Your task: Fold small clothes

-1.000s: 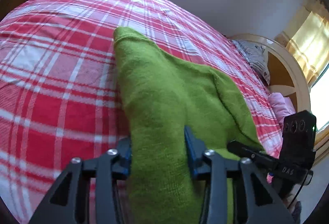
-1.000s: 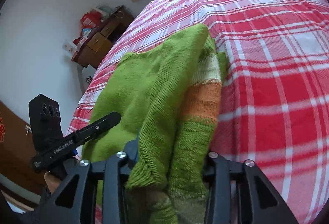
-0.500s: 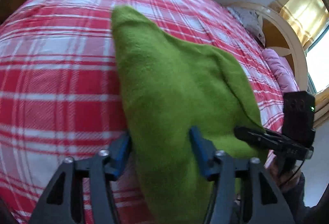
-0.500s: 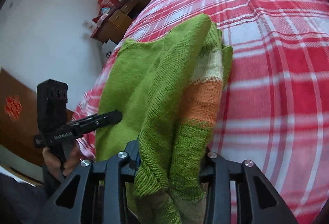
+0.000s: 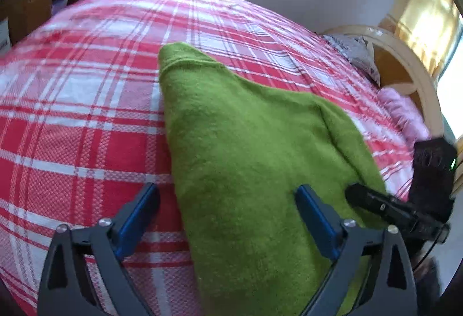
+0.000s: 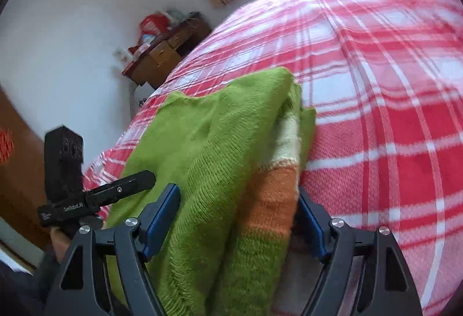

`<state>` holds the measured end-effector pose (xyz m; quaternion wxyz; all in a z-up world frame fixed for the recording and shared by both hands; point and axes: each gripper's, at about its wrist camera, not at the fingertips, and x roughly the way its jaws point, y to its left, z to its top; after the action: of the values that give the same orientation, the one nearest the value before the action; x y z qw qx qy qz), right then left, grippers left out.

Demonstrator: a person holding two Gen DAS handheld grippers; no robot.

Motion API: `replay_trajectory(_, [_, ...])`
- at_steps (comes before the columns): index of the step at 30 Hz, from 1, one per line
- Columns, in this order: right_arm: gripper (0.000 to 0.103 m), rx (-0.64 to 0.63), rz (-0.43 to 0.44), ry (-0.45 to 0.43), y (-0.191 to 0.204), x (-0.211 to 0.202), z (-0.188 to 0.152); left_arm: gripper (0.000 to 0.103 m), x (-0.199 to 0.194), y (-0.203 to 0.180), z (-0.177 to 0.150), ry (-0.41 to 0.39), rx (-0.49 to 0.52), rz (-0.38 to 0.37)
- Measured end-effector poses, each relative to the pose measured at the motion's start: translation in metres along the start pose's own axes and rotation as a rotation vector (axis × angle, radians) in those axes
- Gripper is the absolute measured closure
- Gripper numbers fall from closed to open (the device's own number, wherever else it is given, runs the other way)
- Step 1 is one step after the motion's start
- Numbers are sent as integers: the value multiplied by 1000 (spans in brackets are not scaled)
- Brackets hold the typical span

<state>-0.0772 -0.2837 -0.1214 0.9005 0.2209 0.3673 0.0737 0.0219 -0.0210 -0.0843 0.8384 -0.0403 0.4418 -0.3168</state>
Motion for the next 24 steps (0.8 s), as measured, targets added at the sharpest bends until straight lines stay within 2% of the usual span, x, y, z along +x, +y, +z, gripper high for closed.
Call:
replay_trajectory(3, [28, -44, -17, 7, 5, 7, 5, 3, 3, 1, 2, -9, -7, 0])
replay_trajectory(4, [32, -65, -29, 15, 9, 12, 9, 8, 3, 1, 3, -9, -9, -1])
replay_trajectory(5, [43, -94, -48, 26, 12, 12, 10, 14, 4, 0, 4, -16, -8, 1])
replay_trajectory(6, [54, -105, -44, 34, 14, 13, 12, 31, 3, 0, 4, -25, -8, -11])
replay_trajectory(7, [57, -95, -26, 42, 17, 17, 15, 40, 2, -1, 5, -26, -20, -28])
replay_trajectory(8, [58, -77, -28, 44, 18, 18, 15, 43, 2, 0, 6, -25, -35, -29])
replay_trajectory(12, [65, -101, -115, 27, 36, 12, 12, 60, -3, -3, 9, -30, -57, -29])
replay_trajectory(14, [66, -145, -167, -4, 56, 3, 8, 63, -13, -8, 7, -44, -33, -12])
replay_trajectory(17, [66, -203, -189, -50, 85, -10, 6, 65, -30, -12, 3, -80, 3, 18])
replay_trajectory(21, [66, -231, -175, -92, 115, -20, 6, 66, -58, -5, 2, -138, 6, 54])
replay_trajectory(24, [66, -224, -125, -108, 135, -21, 10, 66, -86, 8, 4, -193, 0, 103])
